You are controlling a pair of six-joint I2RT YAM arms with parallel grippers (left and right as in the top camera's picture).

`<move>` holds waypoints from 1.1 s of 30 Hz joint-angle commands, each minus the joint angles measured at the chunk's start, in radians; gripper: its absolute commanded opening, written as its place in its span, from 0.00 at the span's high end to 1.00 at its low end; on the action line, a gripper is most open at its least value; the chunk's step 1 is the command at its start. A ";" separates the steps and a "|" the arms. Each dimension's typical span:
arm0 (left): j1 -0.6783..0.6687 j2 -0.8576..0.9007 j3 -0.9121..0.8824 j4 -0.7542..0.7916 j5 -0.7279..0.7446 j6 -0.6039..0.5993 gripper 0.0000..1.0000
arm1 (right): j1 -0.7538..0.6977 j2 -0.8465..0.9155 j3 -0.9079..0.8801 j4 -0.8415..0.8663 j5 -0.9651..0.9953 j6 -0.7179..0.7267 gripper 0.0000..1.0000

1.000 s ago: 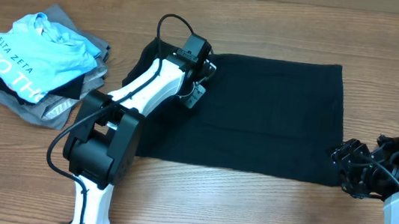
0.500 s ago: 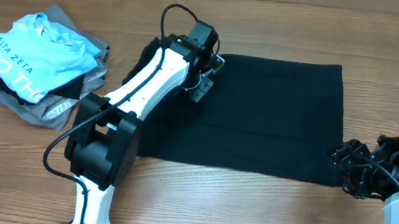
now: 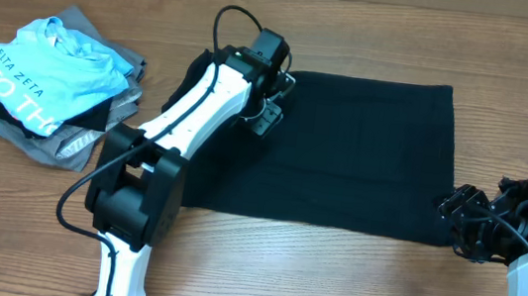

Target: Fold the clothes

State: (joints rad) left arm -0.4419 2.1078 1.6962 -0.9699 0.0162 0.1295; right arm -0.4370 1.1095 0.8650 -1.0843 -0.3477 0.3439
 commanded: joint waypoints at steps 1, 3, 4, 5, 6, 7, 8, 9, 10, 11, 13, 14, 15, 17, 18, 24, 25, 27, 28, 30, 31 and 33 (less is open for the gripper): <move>0.051 -0.058 0.025 -0.001 -0.091 -0.058 0.46 | -0.002 -0.008 0.019 0.005 0.010 -0.008 0.32; 0.078 -0.058 0.025 -0.003 -0.159 -0.089 0.44 | -0.002 -0.008 0.019 0.004 0.010 -0.009 0.32; 0.101 -0.058 0.025 0.002 -0.152 -0.094 0.41 | -0.002 -0.008 0.019 0.005 0.010 -0.009 0.33; 0.128 -0.058 0.025 0.010 -0.115 -0.108 0.40 | -0.002 -0.008 0.019 0.005 0.011 -0.009 0.32; 0.157 -0.058 0.025 0.020 -0.039 -0.110 0.40 | -0.002 -0.008 0.019 0.009 0.014 -0.009 0.32; 0.187 -0.053 0.025 0.033 0.055 -0.110 0.41 | -0.002 -0.008 0.019 0.018 0.014 -0.008 0.32; 0.209 -0.046 0.025 0.042 0.126 -0.110 0.42 | -0.002 -0.008 0.019 0.029 0.014 -0.008 0.32; 0.241 -0.031 0.025 0.060 0.220 -0.111 0.42 | -0.002 -0.008 0.019 0.044 0.014 -0.008 0.32; 0.255 -0.018 0.025 0.074 0.267 -0.111 0.42 | -0.002 -0.008 0.019 0.053 0.013 -0.008 0.32; 0.265 -0.007 0.025 0.088 0.306 -0.111 0.42 | -0.002 -0.008 0.019 0.056 0.013 -0.008 0.32; 0.276 0.021 0.025 0.131 0.386 -0.112 0.40 | -0.002 -0.008 0.019 0.059 0.014 -0.008 0.32; 0.276 0.034 0.025 0.153 0.405 -0.112 0.38 | -0.002 -0.006 0.019 0.061 0.014 -0.008 0.32; 0.269 0.052 0.025 0.177 0.407 -0.128 0.36 | -0.002 -0.004 0.019 0.062 0.014 -0.008 0.32; 0.260 0.075 0.025 0.193 0.407 -0.139 0.35 | -0.002 0.001 0.019 0.062 0.014 -0.008 0.32; 0.253 0.095 0.025 0.195 0.405 -0.146 0.36 | -0.002 0.006 0.019 0.061 0.014 -0.008 0.32; 0.247 0.172 0.025 0.219 0.403 -0.164 0.49 | -0.002 0.038 0.019 0.069 0.014 -0.008 0.32; 0.247 0.174 0.025 0.232 0.403 -0.164 0.48 | -0.002 0.040 0.019 0.070 0.014 -0.008 0.32; 0.247 0.174 0.026 0.272 0.404 -0.171 0.49 | -0.002 0.054 0.019 0.072 0.014 -0.008 0.32; 0.247 0.173 0.026 0.288 0.404 -0.185 0.53 | -0.002 0.063 0.019 0.077 0.014 -0.008 0.33; 0.247 0.171 0.031 0.294 0.408 -0.206 0.70 | -0.002 0.074 0.019 0.090 0.014 -0.008 0.33; 0.247 0.167 0.037 0.291 0.417 -0.209 0.78 | -0.002 0.078 0.019 0.106 0.014 -0.008 0.33; 0.247 0.148 0.062 0.269 0.430 -0.213 0.91 | -0.002 0.080 0.019 0.152 0.014 -0.008 0.33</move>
State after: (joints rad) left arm -0.1932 2.2658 1.7058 -0.6830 0.4141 -0.0605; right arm -0.4370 1.1889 0.8646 -0.9718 -0.3397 0.3397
